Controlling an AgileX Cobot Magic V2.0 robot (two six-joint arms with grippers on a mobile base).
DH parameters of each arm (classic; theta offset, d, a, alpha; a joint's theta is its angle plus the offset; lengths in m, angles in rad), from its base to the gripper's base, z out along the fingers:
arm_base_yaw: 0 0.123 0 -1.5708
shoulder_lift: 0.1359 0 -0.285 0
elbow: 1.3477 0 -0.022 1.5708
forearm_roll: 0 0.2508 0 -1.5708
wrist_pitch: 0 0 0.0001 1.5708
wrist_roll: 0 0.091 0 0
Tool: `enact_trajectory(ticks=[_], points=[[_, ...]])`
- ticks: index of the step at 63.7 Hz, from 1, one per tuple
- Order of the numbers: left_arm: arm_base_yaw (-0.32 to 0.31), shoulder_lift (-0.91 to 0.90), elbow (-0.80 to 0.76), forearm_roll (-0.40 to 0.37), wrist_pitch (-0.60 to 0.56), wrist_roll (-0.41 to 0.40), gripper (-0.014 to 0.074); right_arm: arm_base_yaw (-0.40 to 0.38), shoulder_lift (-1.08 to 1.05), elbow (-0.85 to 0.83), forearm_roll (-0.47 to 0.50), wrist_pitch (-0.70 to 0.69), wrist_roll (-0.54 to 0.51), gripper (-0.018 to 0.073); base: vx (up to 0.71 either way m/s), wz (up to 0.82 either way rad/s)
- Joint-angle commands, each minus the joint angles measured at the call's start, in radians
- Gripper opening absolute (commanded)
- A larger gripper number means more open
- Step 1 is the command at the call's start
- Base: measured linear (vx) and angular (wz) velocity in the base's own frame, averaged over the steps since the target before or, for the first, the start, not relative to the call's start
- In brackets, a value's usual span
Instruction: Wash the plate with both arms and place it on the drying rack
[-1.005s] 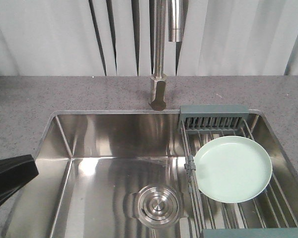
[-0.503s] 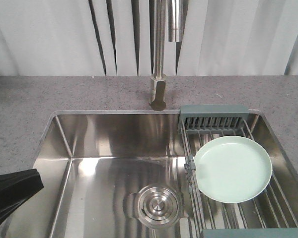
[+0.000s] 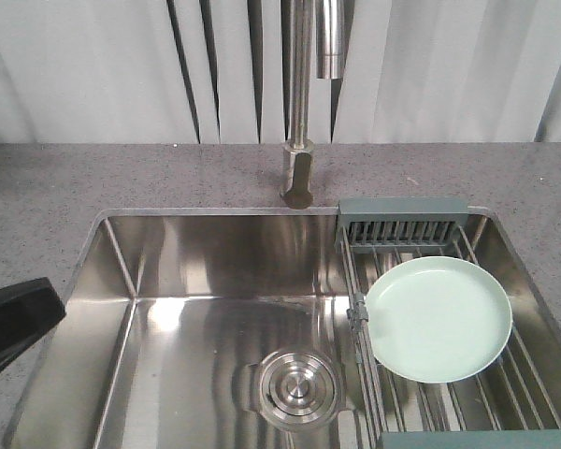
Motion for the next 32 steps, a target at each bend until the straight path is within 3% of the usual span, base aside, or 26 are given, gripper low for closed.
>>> enact_trajectory(ticks=[1, 4, 7, 10, 11, 14, 15, 20, 22, 25, 29, 32], points=[[0.002, 0.001, -0.003, -0.141, 0.019, 0.257, -0.0006, -0.004, 0.012, -0.026, 0.016, -0.061, 0.000, -0.0008, 0.00, 0.00], [0.002, 0.001, 0.035, -0.233, 0.056, 0.454, -0.0006, -0.004, 0.012, -0.026, 0.016, -0.061, 0.000, -0.0008, 0.00, 0.00], [0.002, 0.001, 0.081, -0.372, 0.122, 0.698, -0.0006, -0.004, 0.012, -0.026, 0.016, -0.061, 0.000, -0.0008, 0.00, 0.00], [0.002, 0.001, 0.134, -0.557, 0.209, 0.903, -0.0006, -0.004, 0.012, -0.026, 0.016, -0.061, 0.000, -0.0008, 0.00, 0.00], [0.002, 0.000, 0.155, -0.648, 0.251, 0.980, -0.0006, -0.004, 0.012, -0.026, 0.016, -0.061, 0.000, -0.0008, 0.00, 0.00], [0.002, -0.004, 0.195, -0.853, 0.341, 1.113, -0.0006, -0.004, 0.012, -0.026, 0.016, -0.061, 0.000, -0.0008, 0.00, 0.00], [0.002, -0.008, 0.211, -0.964, 0.389, 1.168, -0.0006, -0.004, 0.012, -0.026, 0.016, -0.061, 0.000, -0.0008, 0.00, 0.00], [0.002, -0.038, 0.246, -1.345, 0.626, 1.368, -0.0006, -0.004, 0.012, -0.026, 0.016, -0.059, 0.000, -0.0008, 0.00, 0.00], [0.002, -0.053, 0.249, -1.420, 0.749, 1.485, -0.0006, -0.004, 0.012, -0.026, 0.016, -0.059, 0.000, -0.0008, 0.00, 0.00], [0.002, -0.073, 0.252, -1.459, 0.912, 1.648, -0.0006, -0.004, 0.012, -0.026, 0.016, -0.058, 0.000, -0.0008, 0.00, 0.00], [0.001, -0.106, 0.264, -1.459, 1.059, 1.771, -0.0006, -0.004, 0.012, -0.026, 0.016, -0.058, 0.000, -0.0008, 0.00, 0.00], [0.001, -0.139, 0.282, -1.459, 1.092, 1.818, -0.0006, -0.004, 0.012, -0.026, 0.016, -0.058, 0.000, -0.0008, 0.00, 0.00]])
